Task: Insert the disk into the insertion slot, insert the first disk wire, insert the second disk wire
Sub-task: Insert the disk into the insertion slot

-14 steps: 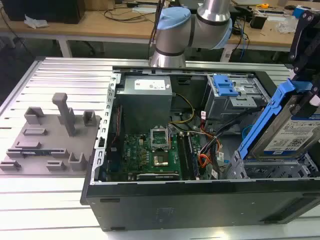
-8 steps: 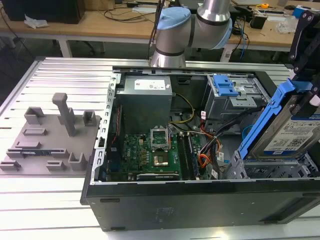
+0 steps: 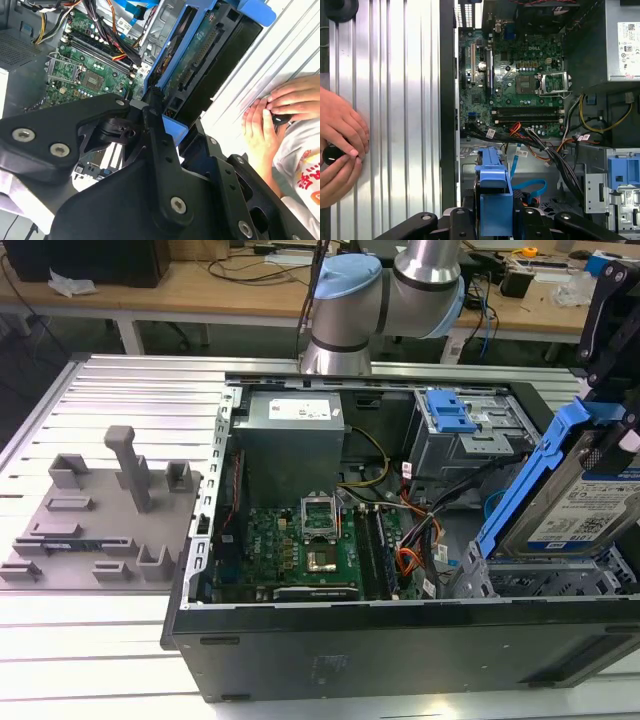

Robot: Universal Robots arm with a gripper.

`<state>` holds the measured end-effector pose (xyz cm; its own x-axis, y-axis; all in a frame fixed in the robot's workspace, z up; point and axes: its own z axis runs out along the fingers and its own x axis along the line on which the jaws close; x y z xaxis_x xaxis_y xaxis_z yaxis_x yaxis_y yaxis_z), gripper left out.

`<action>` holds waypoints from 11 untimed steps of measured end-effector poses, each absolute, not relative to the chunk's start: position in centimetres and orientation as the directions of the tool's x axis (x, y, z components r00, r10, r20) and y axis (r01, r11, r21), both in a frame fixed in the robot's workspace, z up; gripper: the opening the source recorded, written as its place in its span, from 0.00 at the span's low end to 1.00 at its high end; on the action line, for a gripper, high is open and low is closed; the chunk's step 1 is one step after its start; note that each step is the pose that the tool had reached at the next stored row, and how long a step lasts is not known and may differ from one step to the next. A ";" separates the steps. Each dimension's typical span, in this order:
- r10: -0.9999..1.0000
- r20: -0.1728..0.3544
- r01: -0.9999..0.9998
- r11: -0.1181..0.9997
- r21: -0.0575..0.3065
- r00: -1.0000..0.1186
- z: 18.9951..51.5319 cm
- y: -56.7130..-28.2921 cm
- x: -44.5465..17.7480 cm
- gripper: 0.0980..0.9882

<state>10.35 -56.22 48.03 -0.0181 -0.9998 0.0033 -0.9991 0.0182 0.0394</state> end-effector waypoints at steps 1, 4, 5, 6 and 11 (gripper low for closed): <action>-1.000 0.003 -0.999 0.018 0.039 -0.018 48.0 -56.2 10.3 0.30; -1.000 -0.023 -0.999 0.017 0.039 -0.018 48.0 -56.2 10.3 0.30; -0.999 -0.031 -0.999 0.017 0.038 -0.018 48.0 -56.2 10.3 0.30; -0.999 -0.033 -0.999 0.017 0.038 -0.018 48.0 -56.2 10.3 0.30; -0.999 -0.037 -0.999 0.017 0.030 -0.018 48.0 -56.3 10.3 0.30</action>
<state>10.34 -56.26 48.03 -0.0177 -0.9992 -0.0367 -0.9994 0.0166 0.0296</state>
